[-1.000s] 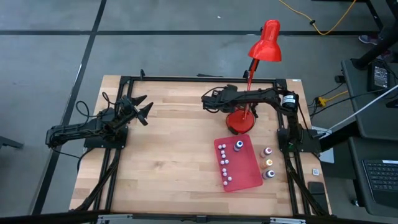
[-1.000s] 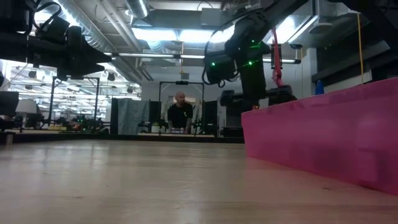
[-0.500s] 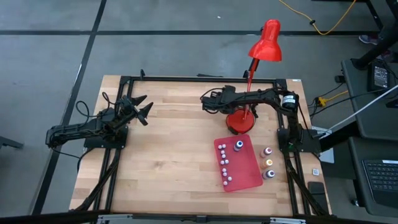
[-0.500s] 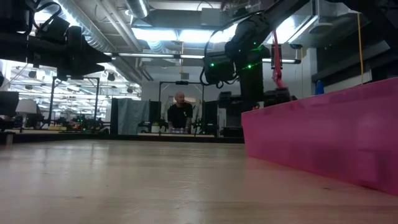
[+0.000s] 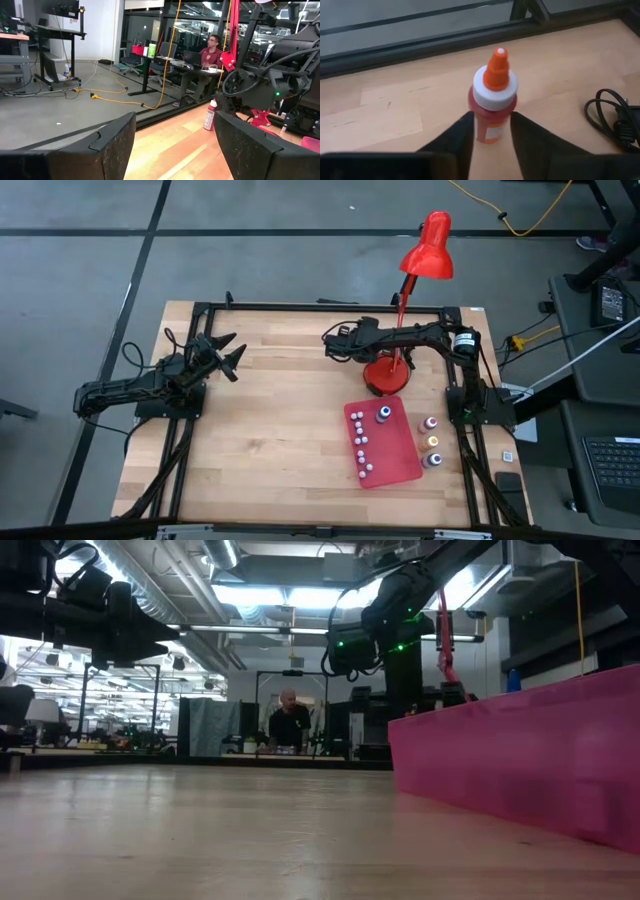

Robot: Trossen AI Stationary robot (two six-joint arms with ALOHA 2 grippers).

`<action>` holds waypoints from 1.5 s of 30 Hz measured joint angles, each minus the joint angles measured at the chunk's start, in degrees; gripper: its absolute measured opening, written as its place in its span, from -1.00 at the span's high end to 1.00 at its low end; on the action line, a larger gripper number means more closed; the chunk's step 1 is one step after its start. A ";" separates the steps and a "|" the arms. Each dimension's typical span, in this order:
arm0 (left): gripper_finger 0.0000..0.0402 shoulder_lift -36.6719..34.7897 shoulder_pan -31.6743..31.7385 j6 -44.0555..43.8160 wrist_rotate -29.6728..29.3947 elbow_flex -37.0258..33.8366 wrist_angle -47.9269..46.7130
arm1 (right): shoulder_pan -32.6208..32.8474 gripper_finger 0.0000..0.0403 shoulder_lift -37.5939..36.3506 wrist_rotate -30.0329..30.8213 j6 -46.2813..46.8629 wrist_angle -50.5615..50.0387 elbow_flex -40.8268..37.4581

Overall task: Pick & Place food coloring
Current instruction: Put the large orange food coloring bottle into the red bin

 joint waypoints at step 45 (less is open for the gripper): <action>-0.32 0.00 0.01 0.00 0.00 0.00 -0.01 | 1.25 -0.17 -0.02 0.78 -1.53 -1.82 0.00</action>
